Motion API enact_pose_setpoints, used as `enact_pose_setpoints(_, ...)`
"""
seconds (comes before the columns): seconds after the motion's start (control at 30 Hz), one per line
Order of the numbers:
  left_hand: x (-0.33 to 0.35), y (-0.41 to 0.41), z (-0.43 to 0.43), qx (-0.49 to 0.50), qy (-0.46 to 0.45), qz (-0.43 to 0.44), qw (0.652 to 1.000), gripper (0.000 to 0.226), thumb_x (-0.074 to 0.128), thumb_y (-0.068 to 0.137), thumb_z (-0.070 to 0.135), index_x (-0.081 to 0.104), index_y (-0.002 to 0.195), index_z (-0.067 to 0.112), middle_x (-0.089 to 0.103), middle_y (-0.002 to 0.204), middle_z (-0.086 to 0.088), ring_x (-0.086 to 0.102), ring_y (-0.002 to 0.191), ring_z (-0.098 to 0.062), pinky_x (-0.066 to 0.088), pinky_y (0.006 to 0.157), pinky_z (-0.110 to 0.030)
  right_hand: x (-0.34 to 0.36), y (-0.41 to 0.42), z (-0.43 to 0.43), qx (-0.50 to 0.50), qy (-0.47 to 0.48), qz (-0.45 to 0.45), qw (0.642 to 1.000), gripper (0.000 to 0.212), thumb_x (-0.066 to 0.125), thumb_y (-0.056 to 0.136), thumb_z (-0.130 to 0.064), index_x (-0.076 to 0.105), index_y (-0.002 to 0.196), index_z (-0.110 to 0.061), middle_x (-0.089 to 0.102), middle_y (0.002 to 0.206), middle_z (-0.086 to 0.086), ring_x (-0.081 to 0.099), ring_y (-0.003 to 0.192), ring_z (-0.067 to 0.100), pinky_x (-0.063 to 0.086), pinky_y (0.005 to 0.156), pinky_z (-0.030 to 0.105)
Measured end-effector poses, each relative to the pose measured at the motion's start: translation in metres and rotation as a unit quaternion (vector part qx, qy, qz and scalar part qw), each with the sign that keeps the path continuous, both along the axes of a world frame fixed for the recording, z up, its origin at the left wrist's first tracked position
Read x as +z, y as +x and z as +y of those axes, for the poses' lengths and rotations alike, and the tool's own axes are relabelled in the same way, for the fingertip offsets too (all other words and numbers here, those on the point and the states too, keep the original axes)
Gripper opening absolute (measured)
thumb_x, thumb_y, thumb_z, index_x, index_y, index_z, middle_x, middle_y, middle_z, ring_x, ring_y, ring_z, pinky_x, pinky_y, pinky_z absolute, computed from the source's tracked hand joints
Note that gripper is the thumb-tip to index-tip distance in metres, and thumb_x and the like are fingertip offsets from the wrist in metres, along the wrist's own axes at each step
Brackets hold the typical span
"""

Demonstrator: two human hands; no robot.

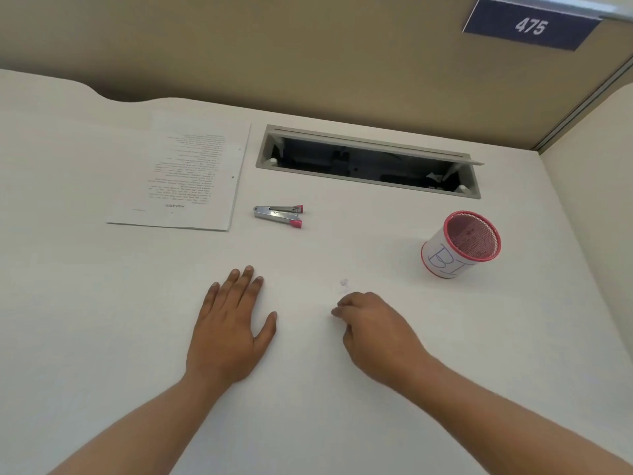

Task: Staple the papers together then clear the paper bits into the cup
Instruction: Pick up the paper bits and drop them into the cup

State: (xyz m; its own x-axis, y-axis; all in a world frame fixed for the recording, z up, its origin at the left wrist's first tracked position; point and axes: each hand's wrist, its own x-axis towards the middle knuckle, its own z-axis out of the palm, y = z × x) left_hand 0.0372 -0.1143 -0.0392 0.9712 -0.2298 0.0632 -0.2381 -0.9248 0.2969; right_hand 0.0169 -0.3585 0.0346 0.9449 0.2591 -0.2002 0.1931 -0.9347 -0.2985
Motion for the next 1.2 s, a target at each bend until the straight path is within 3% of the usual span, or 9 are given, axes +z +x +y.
enact_pose_setpoints(0.1, 0.0, 0.0, 0.0, 0.0, 0.0, -0.004, 1.0, 0.067, 0.039, 0.094, 0.053, 0.047, 0.147, 0.014, 0.039, 0.16, -0.004, 0.033, 0.149, -0.021, 0.021, 0.123, -0.044, -0.013, -0.026, 0.017, 0.06, 0.005, -0.066, 0.996, 0.047, 0.066, 0.08, -0.033, 0.067, 0.122, -0.012, 0.065, 0.13, 0.005, 0.062, 0.118, 0.023, 0.053, 0.095, 0.035)
enact_pose_setpoints(0.2, 0.0, 0.0, 0.0, -0.001, 0.001, -0.004, 1.0, 0.067, 0.038, 0.094, 0.053, 0.046, 0.148, 0.015, 0.04, 0.16, -0.004, 0.033, 0.15, -0.021, 0.021, 0.123, -0.044, -0.025, -0.042, 0.026, 0.105, -0.055, -0.047, 0.992, 0.076, 0.035, 0.092, -0.064, 0.045, 0.144, -0.008, 0.04, 0.154, 0.008, 0.034, 0.144, 0.023, 0.023, 0.117, 0.039)
enact_pose_setpoints(0.43, 0.0, -0.001, 0.0, 0.002, -0.004, -0.003, 1.0, 0.067, 0.037, 0.093, 0.053, 0.046, 0.147, 0.016, 0.039, 0.16, -0.003, 0.031, 0.15, -0.02, 0.019, 0.123, -0.043, -0.033, -0.002, 0.004, 0.038, -0.085, -0.013, 0.996, 0.096, 0.008, 0.086, -0.077, 0.015, 0.155, -0.011, 0.01, 0.164, 0.005, 0.001, 0.152, 0.02, -0.003, 0.118, 0.04)
enact_pose_setpoints(0.53, -0.001, -0.001, 0.0, 0.003, -0.006, -0.004, 1.0, 0.066, 0.038, 0.093, 0.053, 0.046, 0.148, 0.016, 0.038, 0.16, -0.002, 0.03, 0.15, -0.02, 0.017, 0.123, -0.042, -0.026, 0.019, -0.008, 0.019, -0.029, -0.008, 0.999, 0.088, 0.011, 0.089, -0.071, 0.007, 0.156, -0.014, -0.002, 0.164, 0.001, -0.007, 0.151, 0.016, -0.005, 0.122, 0.037)
enact_pose_setpoints(0.63, -0.002, 0.0, 0.0, 0.005, -0.005, -0.003, 1.0, 0.066, 0.037, 0.094, 0.053, 0.045, 0.148, 0.016, 0.037, 0.161, -0.001, 0.029, 0.151, -0.019, 0.017, 0.124, -0.041, -0.018, 0.041, -0.024, -0.067, 0.062, -0.051, 0.995, 0.06, 0.041, 0.099, -0.037, 0.03, 0.151, -0.011, 0.025, 0.161, 0.005, 0.021, 0.148, 0.021, 0.012, 0.119, 0.026)
enact_pose_setpoints(0.77, -0.003, 0.0, 0.0, 0.004, -0.004, -0.001, 1.0, 0.066, 0.036, 0.094, 0.054, 0.045, 0.148, 0.017, 0.037, 0.161, -0.001, 0.028, 0.151, -0.019, 0.018, 0.124, -0.043, -0.018, 0.063, -0.03, -0.101, 0.051, -0.022, 0.993, 0.055, 0.04, 0.088, 0.002, 0.048, 0.142, -0.009, 0.048, 0.144, 0.005, 0.042, 0.131, 0.026, 0.039, 0.108, 0.035)
enact_pose_setpoints(0.9, -0.002, 0.0, 0.0, 0.005, -0.007, 0.001, 1.0, 0.067, 0.035, 0.094, 0.054, 0.045, 0.149, 0.017, 0.036, 0.161, -0.001, 0.028, 0.151, -0.018, 0.019, 0.124, -0.043, -0.024, 0.059, -0.024, -0.01, -0.008, -0.035, 0.999, 0.051, 0.042, 0.084, 0.006, 0.055, 0.132, -0.003, 0.054, 0.134, 0.011, 0.046, 0.119, 0.033, 0.048, 0.093, 0.045)
enact_pose_setpoints(1.03, -0.002, 0.0, 0.0, 0.006, -0.008, -0.002, 1.0, 0.067, 0.036, 0.094, 0.054, 0.044, 0.149, 0.017, 0.036, 0.161, -0.001, 0.028, 0.151, -0.018, 0.018, 0.124, -0.042, -0.021, 0.031, -0.022, 0.047, -0.016, -0.05, 0.998, 0.049, 0.044, 0.084, 0.008, 0.056, 0.13, -0.002, 0.057, 0.126, 0.01, 0.05, 0.114, 0.031, 0.051, 0.09, 0.042)
enact_pose_setpoints(1.2, -0.003, 0.0, 0.0, 0.006, -0.006, -0.003, 1.0, 0.066, 0.036, 0.094, 0.054, 0.044, 0.149, 0.017, 0.037, 0.161, -0.001, 0.029, 0.151, -0.019, 0.019, 0.124, -0.043, -0.013, 0.032, -0.034, -0.119, 0.065, -0.045, 0.99, 0.057, 0.043, 0.078, 0.009, 0.058, 0.131, -0.007, 0.058, 0.129, 0.009, 0.055, 0.117, 0.026, 0.044, 0.102, 0.032)
